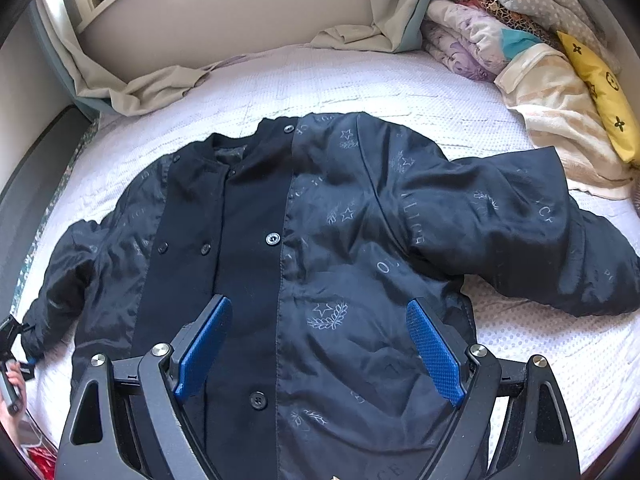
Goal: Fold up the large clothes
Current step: 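Grasp the cuff of the sleeve nearest the left gripper and lift it, then carry the held sleeve across the coat body and open the left gripper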
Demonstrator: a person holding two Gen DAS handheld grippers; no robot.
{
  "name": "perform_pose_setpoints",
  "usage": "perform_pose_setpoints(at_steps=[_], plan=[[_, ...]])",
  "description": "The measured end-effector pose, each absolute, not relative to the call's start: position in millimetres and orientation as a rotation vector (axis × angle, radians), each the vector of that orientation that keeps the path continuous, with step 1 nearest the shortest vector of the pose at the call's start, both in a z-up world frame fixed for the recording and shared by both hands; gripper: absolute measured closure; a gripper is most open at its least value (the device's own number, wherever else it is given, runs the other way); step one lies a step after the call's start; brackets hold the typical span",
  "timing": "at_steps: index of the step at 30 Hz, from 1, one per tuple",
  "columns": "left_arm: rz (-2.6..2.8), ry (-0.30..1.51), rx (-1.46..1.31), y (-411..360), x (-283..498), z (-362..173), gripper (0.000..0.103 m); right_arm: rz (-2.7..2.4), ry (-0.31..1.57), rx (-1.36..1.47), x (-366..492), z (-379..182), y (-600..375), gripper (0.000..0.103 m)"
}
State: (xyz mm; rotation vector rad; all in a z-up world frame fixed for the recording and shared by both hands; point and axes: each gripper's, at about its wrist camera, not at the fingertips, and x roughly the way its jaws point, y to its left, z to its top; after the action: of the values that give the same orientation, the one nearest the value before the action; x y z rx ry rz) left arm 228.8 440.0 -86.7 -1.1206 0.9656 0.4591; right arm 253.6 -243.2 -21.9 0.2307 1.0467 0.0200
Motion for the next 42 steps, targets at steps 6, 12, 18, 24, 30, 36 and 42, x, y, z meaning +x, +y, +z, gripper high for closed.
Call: perform_pose_setpoints(at_steps=[6, 12, 18, 24, 30, 36, 42], plan=[[0.49, 0.961, -0.937, 422.1, 247.7, -53.9, 0.088, -0.003, 1.059, 0.236, 256.0, -26.3, -249.5, 0.015], [0.419, 0.827, -0.592, 341.2, 280.4, 35.7, 0.089, -0.019, 1.047, 0.251, 255.9, -22.1, -257.6, 0.015], [0.256, 0.657, -0.308, 227.0, 290.0, 104.4, 0.089, -0.033, 1.058, 0.261, 256.4, -25.7, -264.8, 0.015], [-0.008, 0.63, -0.187, 104.9, 296.6, 109.2, 0.089, -0.042, 1.06, 0.292, 257.8, -27.7, -271.3, 0.015], [-0.198, 0.824, -0.13, 8.9, 324.4, 41.4, 0.088, -0.04, 1.072, 0.328, 260.3, -31.7, -273.9, 0.015], [-0.269, 0.999, -0.06, -50.4, 333.3, -32.2, 0.083, -0.042, 1.094, 0.355, 262.4, -39.6, -280.2, 0.015], [-0.313, 1.051, -0.03, -60.0, 320.4, -34.7, 0.021, -0.019, 1.176, 0.361, 263.2, -61.1, -286.2, 0.015]])
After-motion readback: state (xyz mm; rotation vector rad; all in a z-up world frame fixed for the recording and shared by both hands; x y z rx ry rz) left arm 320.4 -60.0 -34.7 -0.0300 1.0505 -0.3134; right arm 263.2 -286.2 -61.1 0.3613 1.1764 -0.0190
